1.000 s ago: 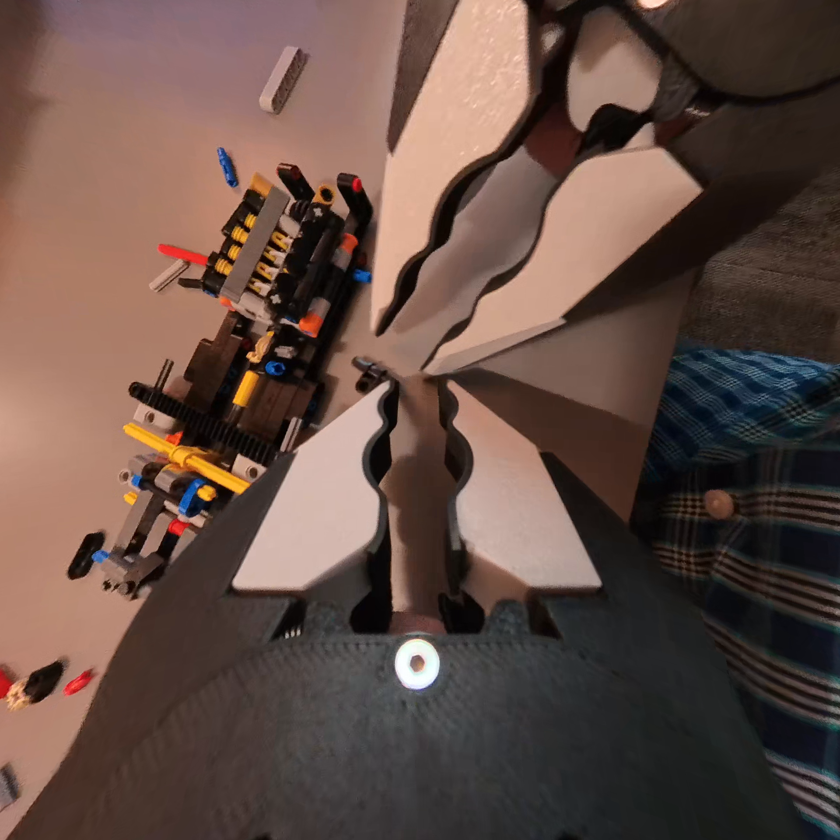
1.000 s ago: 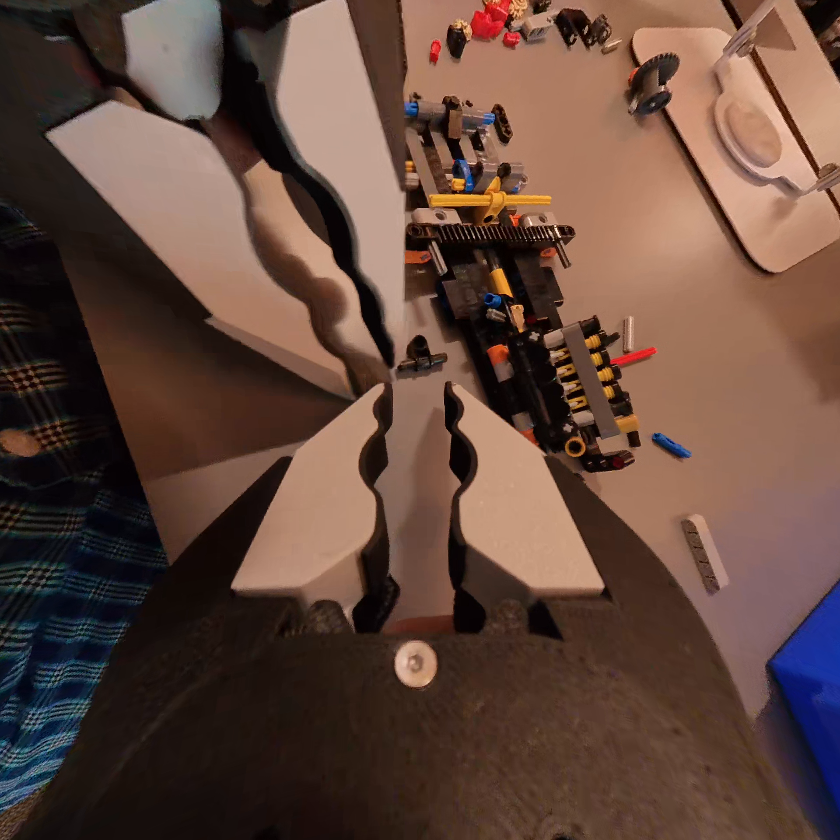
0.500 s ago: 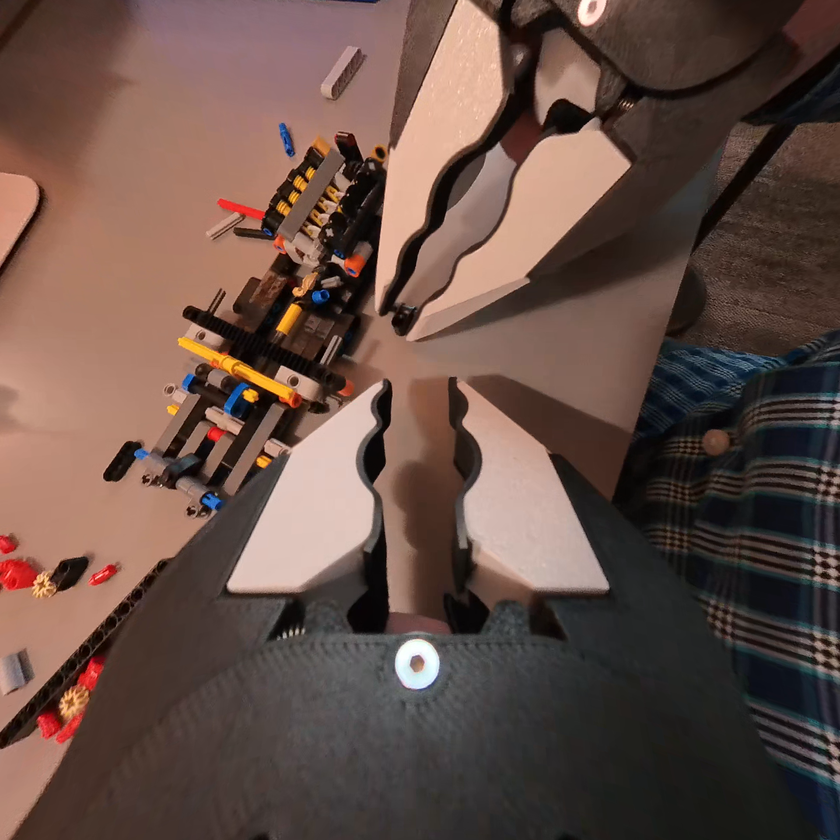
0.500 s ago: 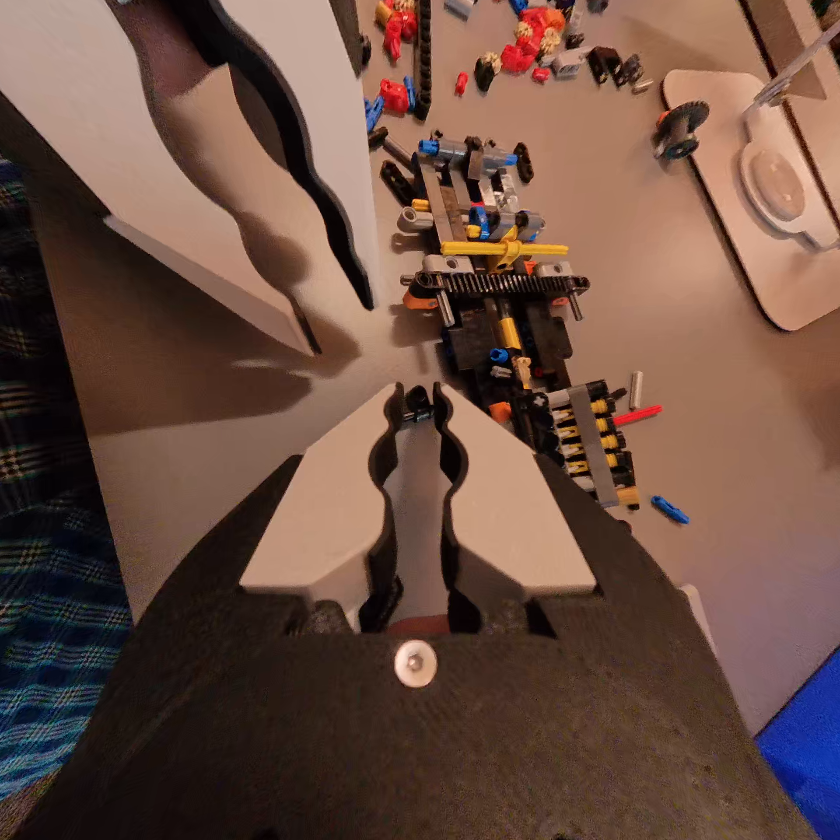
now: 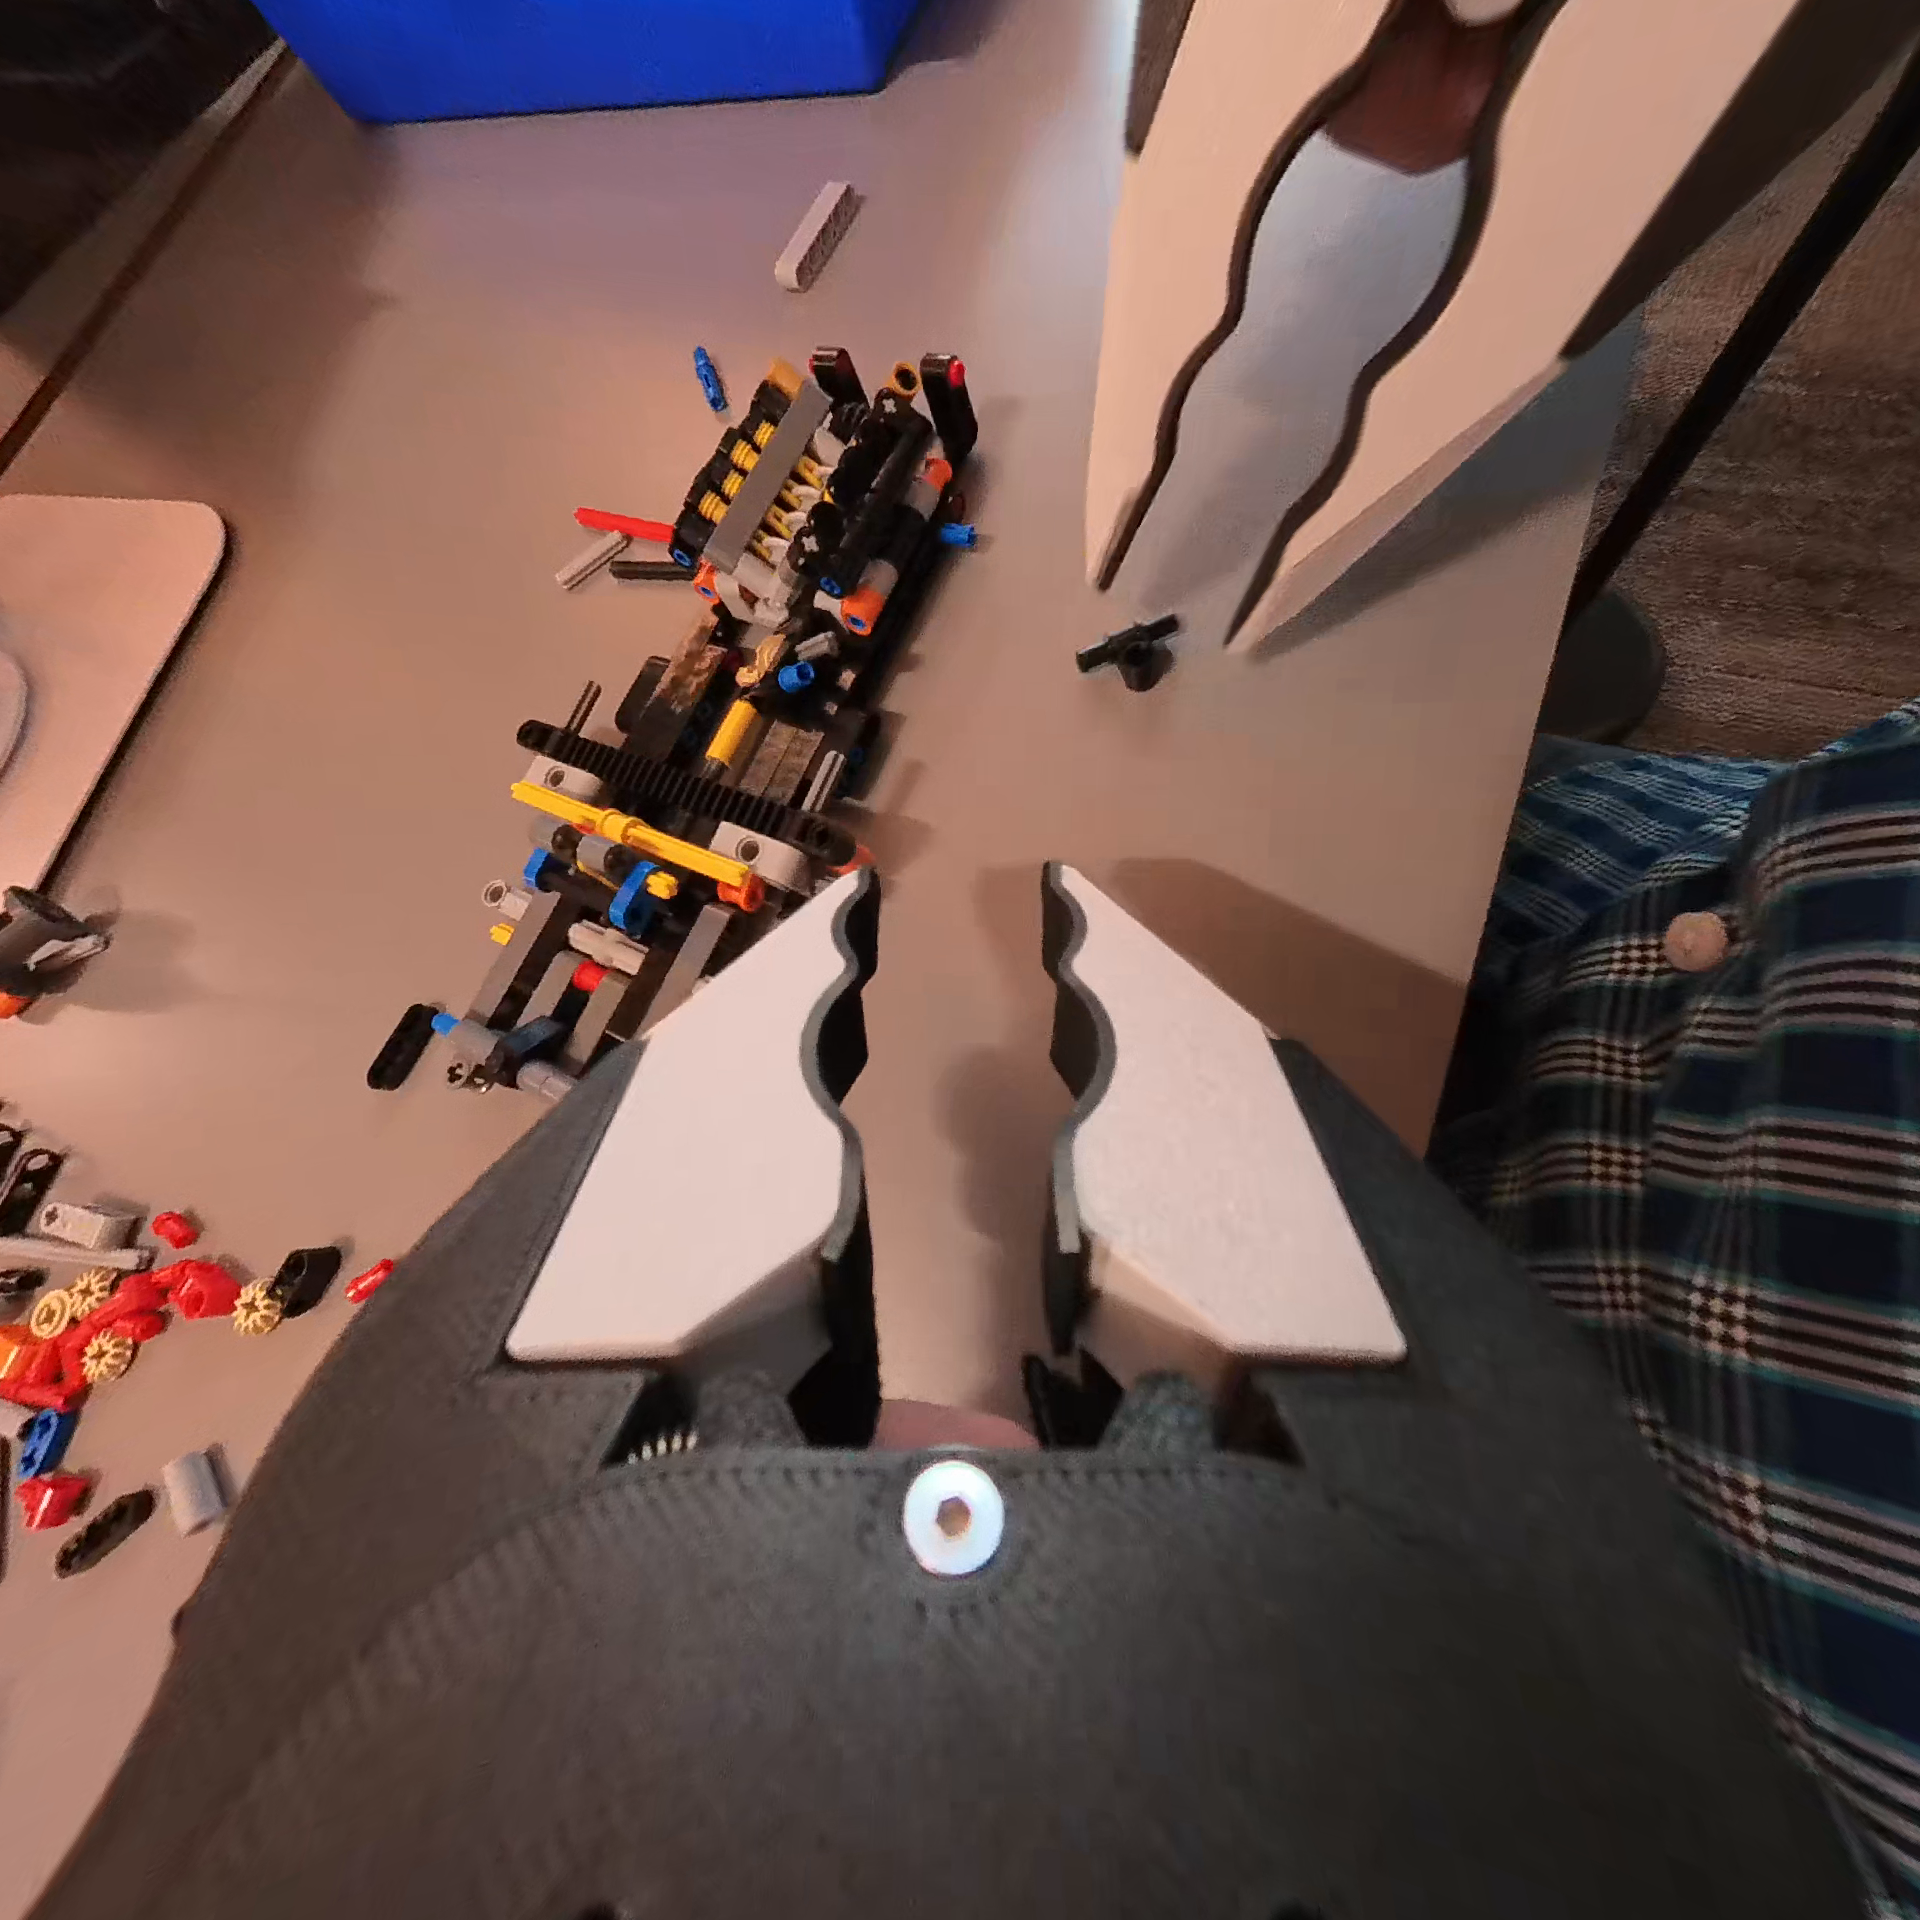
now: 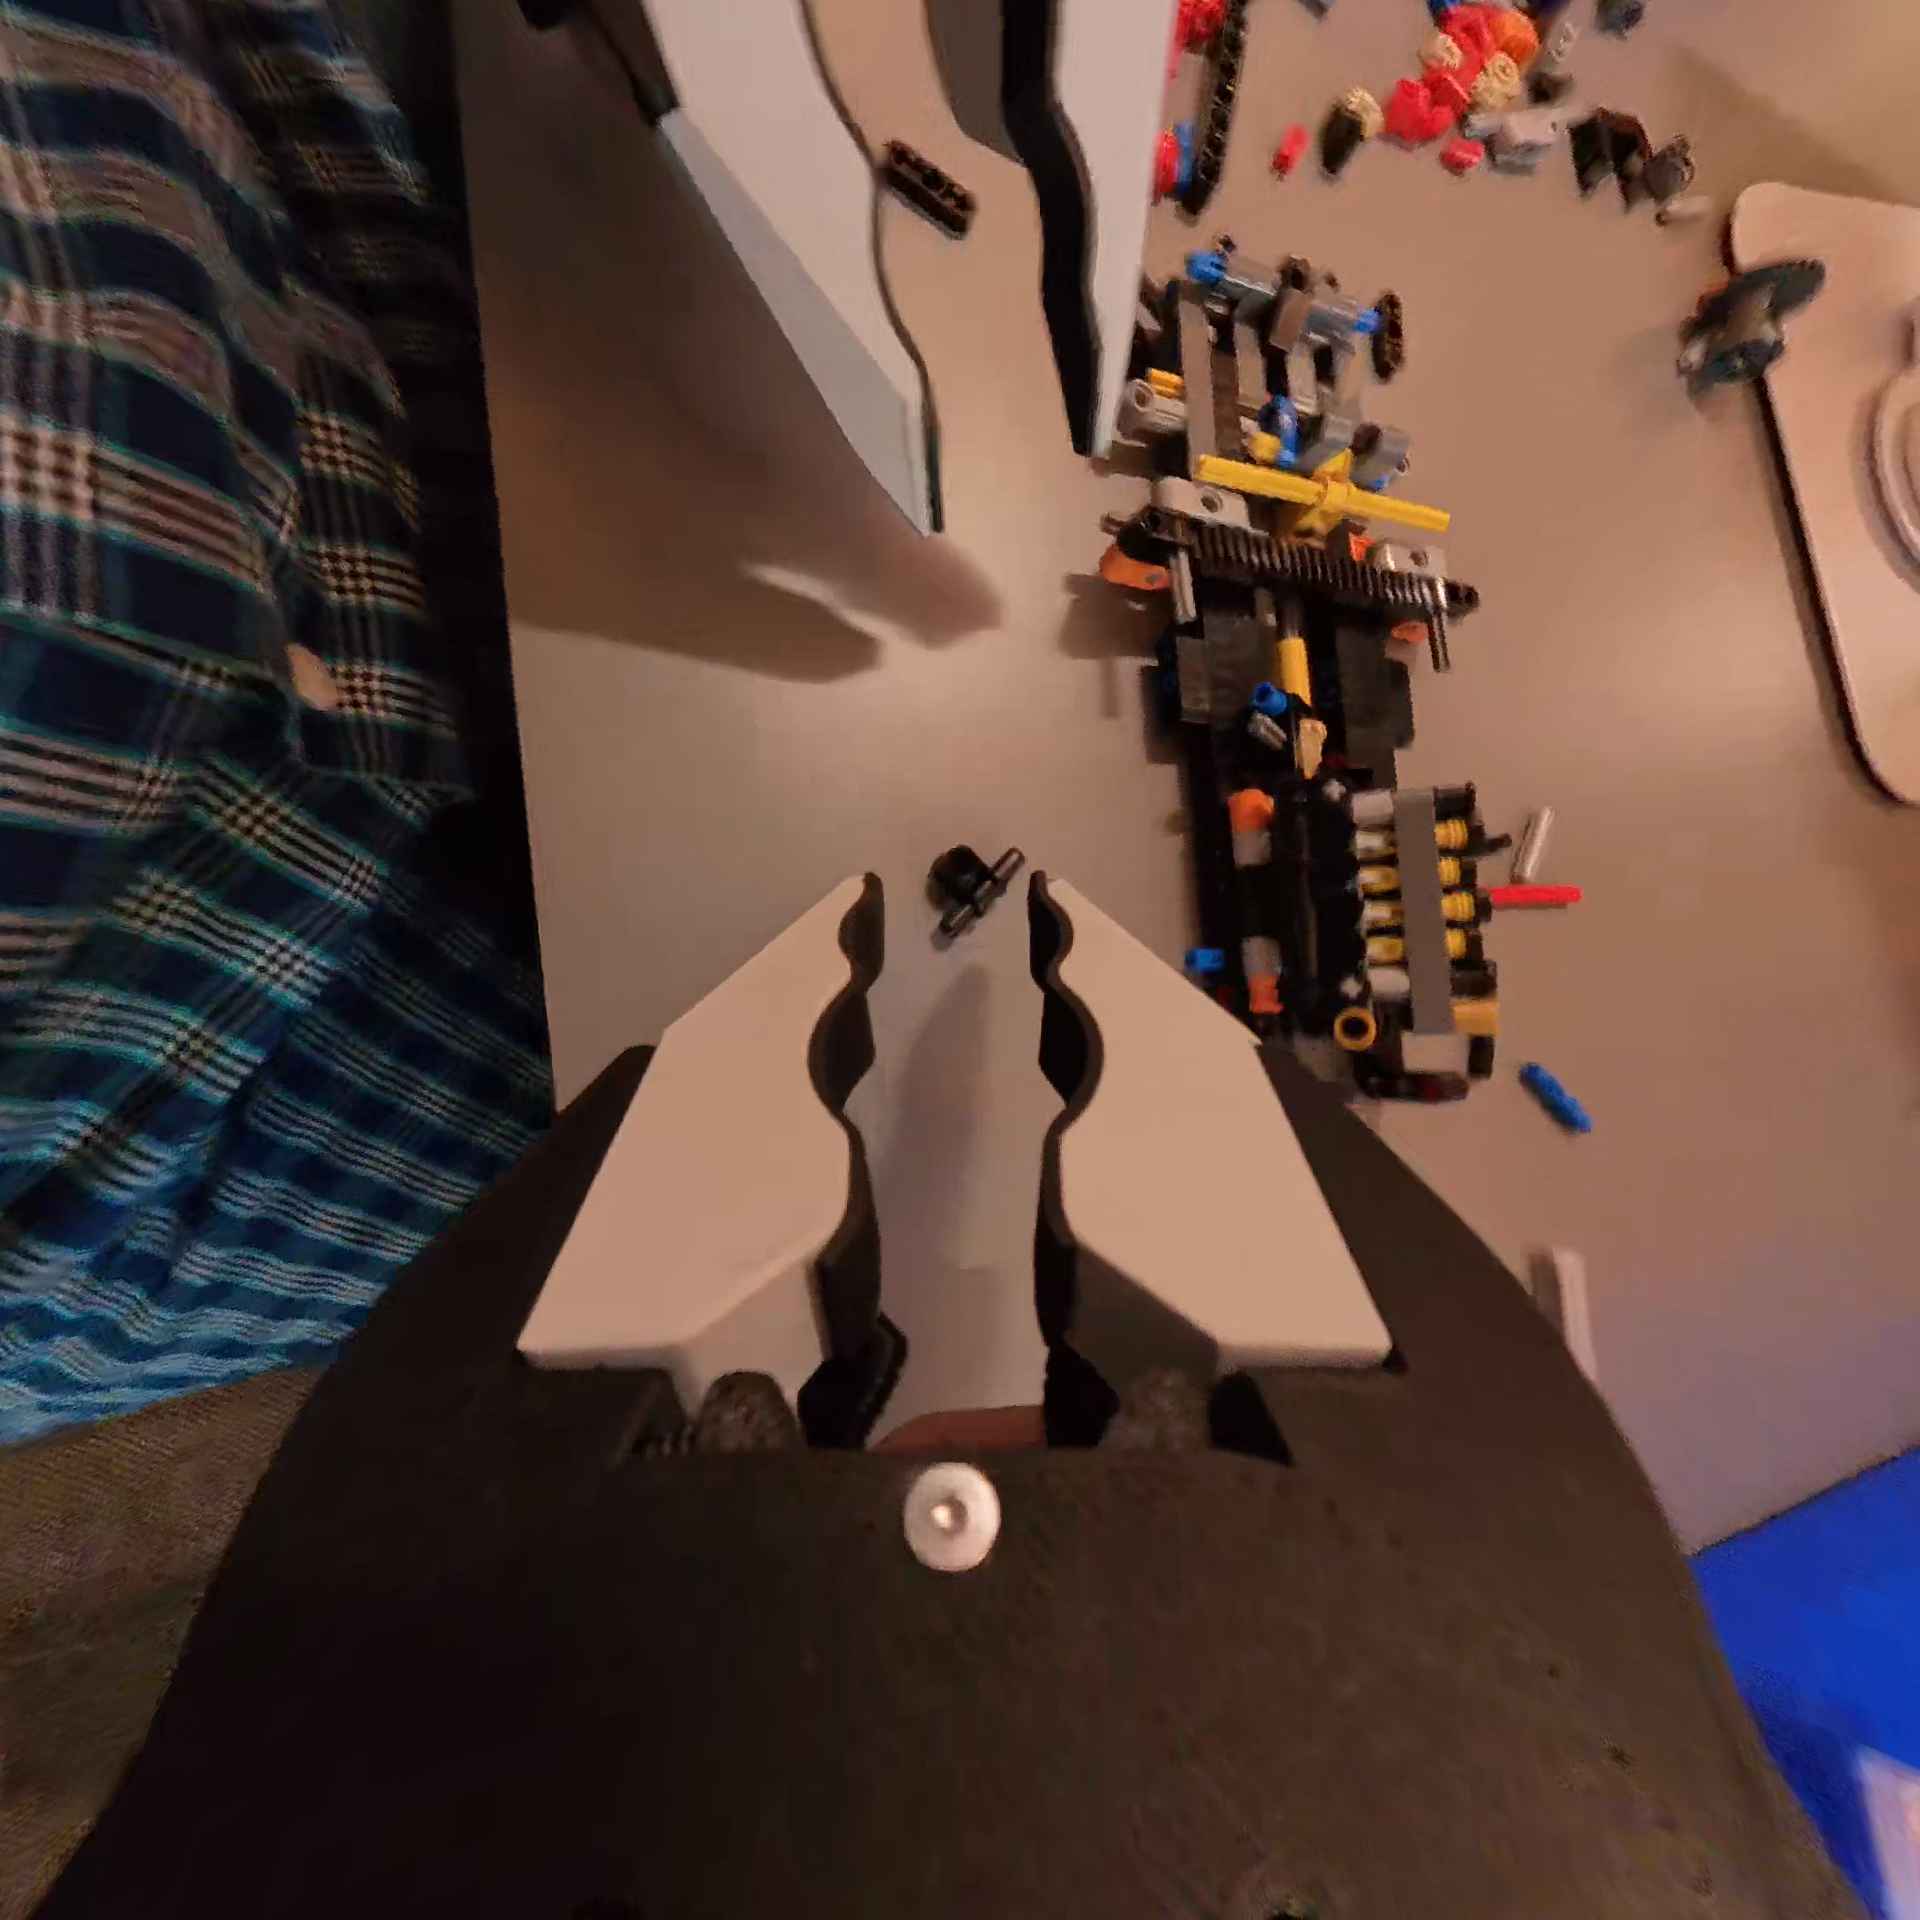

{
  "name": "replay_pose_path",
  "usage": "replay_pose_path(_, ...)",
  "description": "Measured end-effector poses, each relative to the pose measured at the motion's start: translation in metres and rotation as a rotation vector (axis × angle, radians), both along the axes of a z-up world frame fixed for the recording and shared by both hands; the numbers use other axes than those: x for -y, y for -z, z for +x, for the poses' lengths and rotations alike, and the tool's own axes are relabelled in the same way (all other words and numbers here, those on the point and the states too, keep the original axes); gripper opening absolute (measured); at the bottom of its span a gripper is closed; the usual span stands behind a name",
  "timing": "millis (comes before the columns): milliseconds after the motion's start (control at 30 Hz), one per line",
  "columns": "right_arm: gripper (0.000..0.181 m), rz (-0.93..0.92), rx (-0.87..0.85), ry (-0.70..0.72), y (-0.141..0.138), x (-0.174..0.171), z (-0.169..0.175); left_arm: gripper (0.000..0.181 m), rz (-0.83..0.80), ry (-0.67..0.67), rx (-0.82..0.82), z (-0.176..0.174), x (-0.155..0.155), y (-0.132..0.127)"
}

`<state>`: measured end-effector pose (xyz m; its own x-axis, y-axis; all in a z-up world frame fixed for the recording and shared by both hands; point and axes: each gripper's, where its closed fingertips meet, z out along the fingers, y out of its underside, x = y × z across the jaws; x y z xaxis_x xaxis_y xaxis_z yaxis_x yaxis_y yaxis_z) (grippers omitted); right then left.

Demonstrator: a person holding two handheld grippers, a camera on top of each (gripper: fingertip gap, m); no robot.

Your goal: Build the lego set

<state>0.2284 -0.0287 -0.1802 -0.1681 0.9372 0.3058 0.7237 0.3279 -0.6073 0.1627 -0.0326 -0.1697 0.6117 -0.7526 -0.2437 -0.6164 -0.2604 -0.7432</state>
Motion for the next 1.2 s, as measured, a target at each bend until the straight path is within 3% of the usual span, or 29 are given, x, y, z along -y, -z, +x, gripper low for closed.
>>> replay_pose_path(33, 0.025, -0.008, -0.002, 0.065, -0.001, -0.004, 0.003, 0.03, 0.006, 0.001, -0.004, -0.001, -0.001, 0.0)
replay_pose_path(167, 0.023, -0.116, -0.068, 0.278, -0.001, -0.007, 0.002, 0.031, 0.005, -0.008, 0.005, -0.006, -0.004, -0.001)
replay_pose_path(300, 0.026, -0.156, -0.061, 0.375, 0.011, -0.01, -0.003, 0.033, 0.015, -0.014, 0.01, -0.008, -0.008, -0.002)
replay_pose_path(400, 0.014, -0.17, -0.07, 0.362, 0.014, -0.007, -0.009, 0.038, 0.043, -0.021, -0.005, -0.014, -0.013, -0.007)
replay_pose_path(500, 0.014, -0.158, -0.068, 0.352, 0.013, -0.008, -0.009, 0.047, 0.075, -0.014, -0.04, -0.024, -0.023, -0.014)
replay_pose_path(667, 0.014, -0.149, -0.076, 0.322, 0.013, -0.008, -0.007, 0.08, 0.022, 0.009, -0.192, -0.06, -0.047, -0.01)
replay_pose_path(1067, 0.014, -0.174, -0.108, 0.262, 0.013, -0.008, -0.005, 0.082, -0.202, 0.181, -0.24, -0.075, -0.063, 0.021)
replay_pose_path(1200, 0.025, -0.186, -0.123, 0.252, 0.011, -0.01, -0.004, 0.063, -0.249, 0.199, -0.221, -0.077, -0.061, 0.023)
